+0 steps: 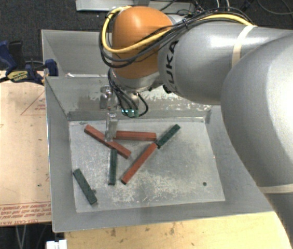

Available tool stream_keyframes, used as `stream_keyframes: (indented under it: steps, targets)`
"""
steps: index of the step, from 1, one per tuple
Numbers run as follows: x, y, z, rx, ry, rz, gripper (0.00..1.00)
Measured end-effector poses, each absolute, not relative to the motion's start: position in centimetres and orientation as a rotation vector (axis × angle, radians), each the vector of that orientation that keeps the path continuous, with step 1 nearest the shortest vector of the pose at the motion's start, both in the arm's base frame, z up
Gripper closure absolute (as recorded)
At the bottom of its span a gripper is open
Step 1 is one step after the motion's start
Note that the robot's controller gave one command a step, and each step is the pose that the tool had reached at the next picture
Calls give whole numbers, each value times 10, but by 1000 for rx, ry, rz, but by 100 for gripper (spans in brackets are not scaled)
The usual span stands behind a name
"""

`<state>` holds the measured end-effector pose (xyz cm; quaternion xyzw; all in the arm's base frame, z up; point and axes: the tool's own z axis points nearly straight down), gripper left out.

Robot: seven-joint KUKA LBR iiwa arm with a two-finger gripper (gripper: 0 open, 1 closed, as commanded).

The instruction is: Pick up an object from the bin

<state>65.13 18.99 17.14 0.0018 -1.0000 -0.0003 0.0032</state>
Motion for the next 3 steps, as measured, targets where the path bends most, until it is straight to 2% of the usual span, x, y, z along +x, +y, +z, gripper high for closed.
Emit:
stream_keyframes:
  steps: [1, 2, 3]
  targets:
    - [653, 189, 176, 2, -3143, -3, 0]
    - [642, 181, 128, -298, -3135, -7, 0]
    - [638, 176, 89, -412, -3111, 1, 0]
